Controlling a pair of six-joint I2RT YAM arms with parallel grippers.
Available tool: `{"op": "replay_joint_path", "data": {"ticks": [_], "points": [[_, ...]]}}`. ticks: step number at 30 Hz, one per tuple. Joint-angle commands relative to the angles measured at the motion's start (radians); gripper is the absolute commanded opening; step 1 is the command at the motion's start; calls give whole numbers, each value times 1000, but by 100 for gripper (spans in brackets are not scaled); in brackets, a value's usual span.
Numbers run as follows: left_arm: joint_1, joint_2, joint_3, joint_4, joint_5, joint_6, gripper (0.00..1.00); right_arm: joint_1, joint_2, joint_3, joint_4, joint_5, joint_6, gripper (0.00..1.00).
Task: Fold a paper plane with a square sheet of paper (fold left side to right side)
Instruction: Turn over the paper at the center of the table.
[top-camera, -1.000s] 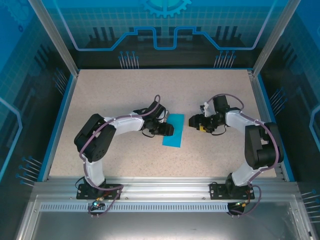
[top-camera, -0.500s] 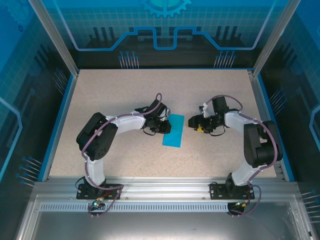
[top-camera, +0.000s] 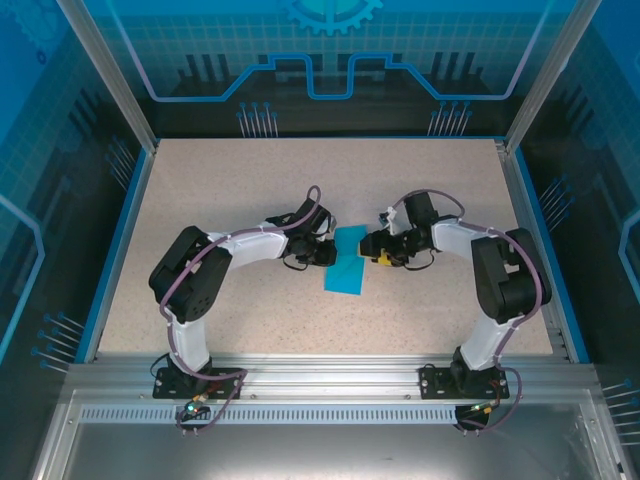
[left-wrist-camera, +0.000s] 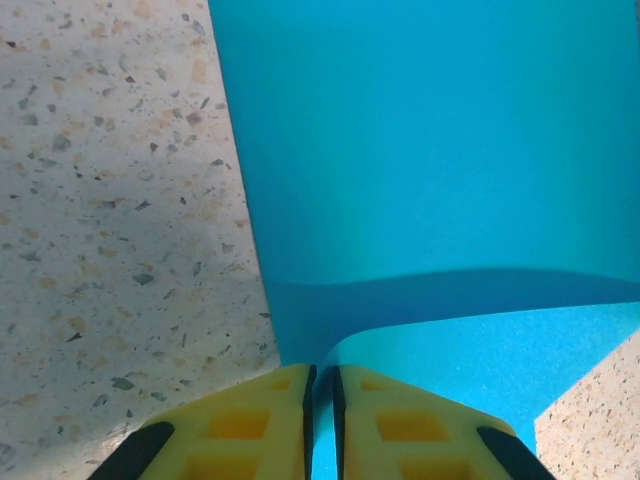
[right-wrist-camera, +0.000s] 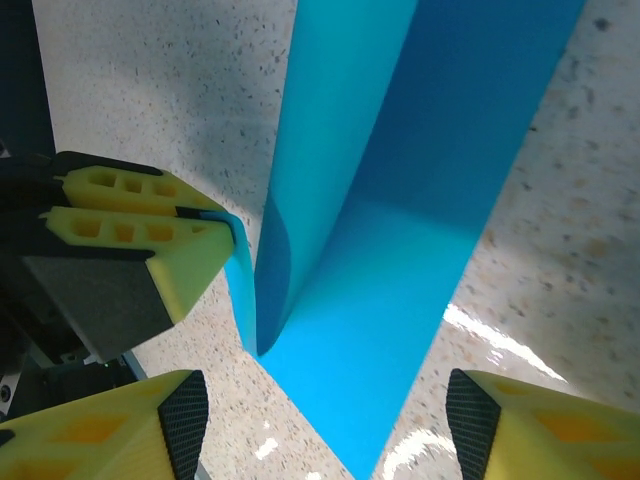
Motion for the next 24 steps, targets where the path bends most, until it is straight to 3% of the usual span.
{"op": "replay_joint_path", "data": {"ticks": [1, 5, 10, 16, 22, 24], "points": [[7, -30, -15, -7, -14, 8, 17, 32, 28, 34, 21, -31, 28, 67], [8, -29, -16, -5, -12, 8, 17, 53, 54, 54, 34, -35, 51, 66], [7, -37, -18, -5, -19, 7, 20, 75, 100, 77, 52, -83, 90, 44], [28, -116, -43, -9, -26, -4, 50, 52, 109, 75, 70, -128, 93, 5], [89, -351, -153, 33, -30, -82, 78, -37, -19, 78, 44, -163, 7, 1], [109, -438, -187, 49, -42, -124, 93, -69, -85, 69, 66, -203, -20, 1]]}}
